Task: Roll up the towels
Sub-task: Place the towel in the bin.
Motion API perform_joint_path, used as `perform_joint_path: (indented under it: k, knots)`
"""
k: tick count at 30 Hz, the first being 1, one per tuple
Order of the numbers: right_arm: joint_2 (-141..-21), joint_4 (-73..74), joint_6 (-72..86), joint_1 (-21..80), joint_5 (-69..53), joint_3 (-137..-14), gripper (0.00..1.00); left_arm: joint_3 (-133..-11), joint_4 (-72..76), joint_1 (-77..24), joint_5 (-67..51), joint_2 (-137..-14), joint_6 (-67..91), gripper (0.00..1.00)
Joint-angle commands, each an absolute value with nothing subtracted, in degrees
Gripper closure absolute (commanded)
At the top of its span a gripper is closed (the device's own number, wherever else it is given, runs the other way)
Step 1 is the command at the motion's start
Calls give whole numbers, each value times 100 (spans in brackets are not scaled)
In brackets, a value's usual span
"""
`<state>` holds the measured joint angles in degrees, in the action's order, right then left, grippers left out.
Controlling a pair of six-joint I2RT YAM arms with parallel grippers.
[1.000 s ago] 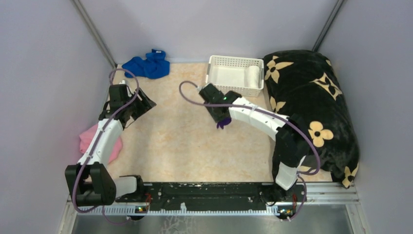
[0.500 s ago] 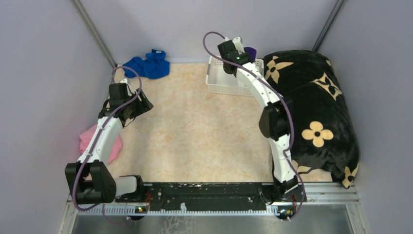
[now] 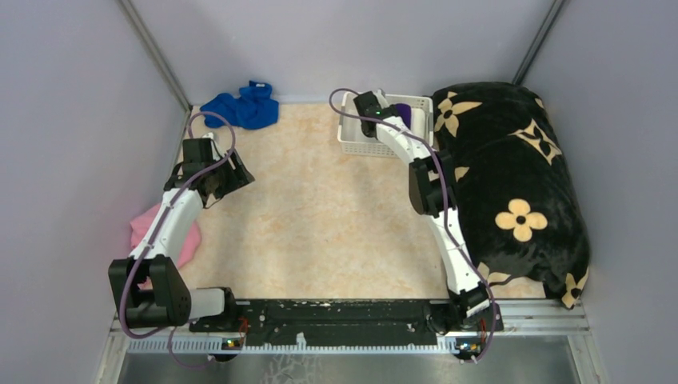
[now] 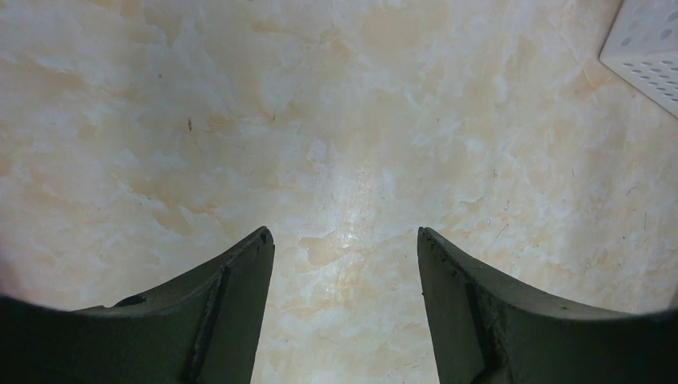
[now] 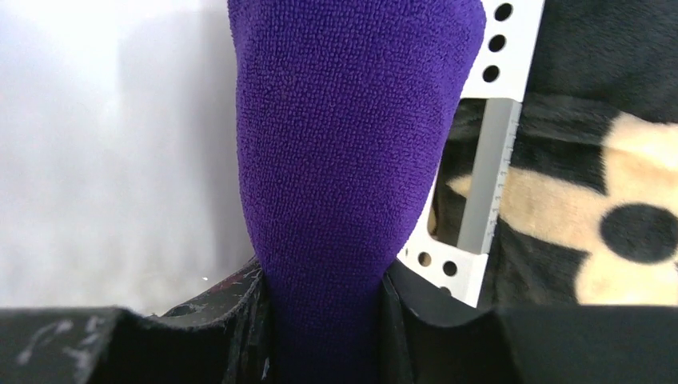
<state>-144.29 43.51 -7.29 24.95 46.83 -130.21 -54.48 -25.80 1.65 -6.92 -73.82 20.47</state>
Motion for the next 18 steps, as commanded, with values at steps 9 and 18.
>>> perform_joint_path:
  k: [9, 18]
  knots:
    - [-14827, 4613, -12, 1929, 2525, -13398, 100, -5410, -2545, 238, -890, -7458, 1960, 28]
    - [-14783, 4889, 455, 1664, 2864, -13195, 100, -5362, -2505, 285, -954, -7465, 1960, 28]
